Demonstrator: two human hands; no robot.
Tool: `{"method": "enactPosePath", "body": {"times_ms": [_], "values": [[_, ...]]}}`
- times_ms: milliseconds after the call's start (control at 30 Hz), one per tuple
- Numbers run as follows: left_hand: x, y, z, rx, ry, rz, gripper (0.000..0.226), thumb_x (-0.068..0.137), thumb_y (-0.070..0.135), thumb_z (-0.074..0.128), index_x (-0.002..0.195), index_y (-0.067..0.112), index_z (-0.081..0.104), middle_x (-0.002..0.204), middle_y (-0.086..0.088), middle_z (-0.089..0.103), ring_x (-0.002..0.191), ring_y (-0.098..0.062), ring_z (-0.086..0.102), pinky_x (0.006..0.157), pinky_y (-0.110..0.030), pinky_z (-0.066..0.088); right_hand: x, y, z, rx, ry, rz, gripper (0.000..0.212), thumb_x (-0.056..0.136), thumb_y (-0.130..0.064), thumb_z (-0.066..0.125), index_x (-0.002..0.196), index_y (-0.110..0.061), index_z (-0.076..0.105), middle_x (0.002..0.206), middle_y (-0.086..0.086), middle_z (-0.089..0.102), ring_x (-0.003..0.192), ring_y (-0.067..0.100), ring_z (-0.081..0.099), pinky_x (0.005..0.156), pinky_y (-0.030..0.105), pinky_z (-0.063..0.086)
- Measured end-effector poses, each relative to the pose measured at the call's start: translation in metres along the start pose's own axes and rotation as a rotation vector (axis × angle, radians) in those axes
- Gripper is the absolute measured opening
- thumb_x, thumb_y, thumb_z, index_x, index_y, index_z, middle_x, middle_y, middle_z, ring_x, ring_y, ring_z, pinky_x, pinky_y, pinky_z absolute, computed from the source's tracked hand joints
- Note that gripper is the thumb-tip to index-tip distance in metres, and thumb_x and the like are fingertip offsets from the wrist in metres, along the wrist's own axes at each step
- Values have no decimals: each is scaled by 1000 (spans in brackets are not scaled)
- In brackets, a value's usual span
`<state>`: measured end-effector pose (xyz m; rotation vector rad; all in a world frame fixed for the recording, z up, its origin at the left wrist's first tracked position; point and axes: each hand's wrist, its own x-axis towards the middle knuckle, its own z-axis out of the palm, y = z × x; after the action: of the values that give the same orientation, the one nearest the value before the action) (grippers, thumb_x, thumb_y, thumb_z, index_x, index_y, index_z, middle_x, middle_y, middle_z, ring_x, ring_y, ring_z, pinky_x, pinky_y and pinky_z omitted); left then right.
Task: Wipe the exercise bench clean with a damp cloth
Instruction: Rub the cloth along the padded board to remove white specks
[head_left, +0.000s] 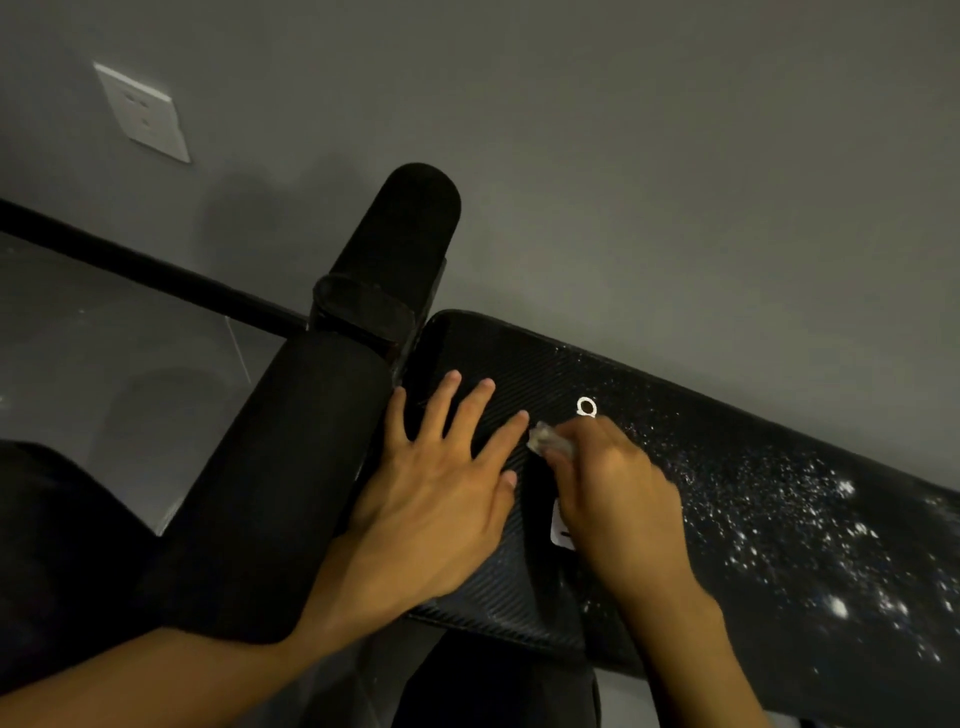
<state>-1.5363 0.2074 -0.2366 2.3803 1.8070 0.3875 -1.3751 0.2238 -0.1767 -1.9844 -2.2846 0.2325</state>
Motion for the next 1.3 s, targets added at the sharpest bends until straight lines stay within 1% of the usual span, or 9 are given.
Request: {"method": "enactPosePath", "body": {"times_ms": [100,233,400,600,800,933,1033,1200,1300], "values": [[0,1,0,2,-2,4,59,97,45,33,151,27,47,160,-14,40,150,-39,32,112,-72,29,26,4,-3,-30,10,16,30,101,-45,47,117,-23,61,113,-1,60,94,20,64,77,42,54],[-1,-1,1,9,-16,10,59,98,47,32,153,28,44,162,-13,36,152,-38,27,114,-71,26,63,5,-3,-18,40,49,31,101,-36,54,125,-18,59,122,6,62,102,26,64,77,37,51],[-1,0,1,4,-13,1,59,98,47,33,152,29,46,162,-13,37,152,-37,28,114,-71,26,44,10,-7,3,-7,-7,25,100,-39,55,119,-25,62,114,-3,62,88,13,58,69,30,42],[-1,0,-1,-3,-23,4,58,98,46,33,153,29,45,163,-13,36,153,-37,26,115,-71,24,106,6,-7,2,61,74,29,100,-35,56,119,-15,64,115,11,65,101,33,64,75,39,49],[1,0,0,-23,-10,-3,57,97,46,36,150,29,47,161,-13,38,152,-37,28,115,-71,25,66,11,-10,20,3,57,22,99,-36,58,115,-22,65,99,-1,65,79,17,58,65,30,40],[2,0,-1,-20,-9,-1,57,96,46,37,150,29,48,160,-13,39,151,-37,29,115,-71,26,83,10,-8,26,21,77,28,99,-42,56,115,-21,65,105,5,68,92,26,66,74,40,53],[0,0,-1,-19,-9,-2,57,97,46,36,150,29,47,161,-13,38,152,-37,28,115,-71,25,101,7,-13,18,20,127,28,98,-39,59,115,-18,66,110,11,69,97,33,65,79,44,55],[0,-1,0,-13,-10,-2,58,97,47,34,152,30,44,162,-12,36,152,-36,26,116,-69,25,29,-3,-15,74,-78,116,25,99,-48,50,104,-26,63,88,-6,64,72,13,62,67,39,56],[0,-2,1,-13,-12,3,58,97,48,34,152,31,44,162,-12,36,153,-35,26,116,-69,25,-25,-13,-12,118,-93,136,30,96,-56,44,103,-32,61,88,-10,64,76,11,64,69,38,55]]}}
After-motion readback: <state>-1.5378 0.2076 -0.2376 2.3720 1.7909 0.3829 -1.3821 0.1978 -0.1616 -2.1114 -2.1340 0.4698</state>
